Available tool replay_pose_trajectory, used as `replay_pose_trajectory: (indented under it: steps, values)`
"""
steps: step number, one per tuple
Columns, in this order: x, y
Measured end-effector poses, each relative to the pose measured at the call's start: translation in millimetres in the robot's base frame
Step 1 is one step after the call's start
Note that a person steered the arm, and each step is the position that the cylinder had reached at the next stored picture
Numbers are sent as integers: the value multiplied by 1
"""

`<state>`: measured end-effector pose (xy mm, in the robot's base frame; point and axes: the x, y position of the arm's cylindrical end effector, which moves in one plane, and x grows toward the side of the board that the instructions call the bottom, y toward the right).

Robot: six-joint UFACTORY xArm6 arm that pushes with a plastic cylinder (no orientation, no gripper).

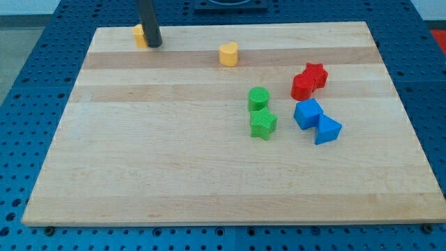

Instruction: Move the yellow heart to the top center

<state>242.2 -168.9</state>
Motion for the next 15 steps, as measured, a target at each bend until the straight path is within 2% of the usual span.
replay_pose_trajectory:
  steps: [3,4,6,7,9,11,14,15]
  values:
    - [-4,-11]
    - [26,4]
    - [85,94]
    - [87,131]
    - [82,176]
    - [77,163]
    - [33,163]
    - [30,163]
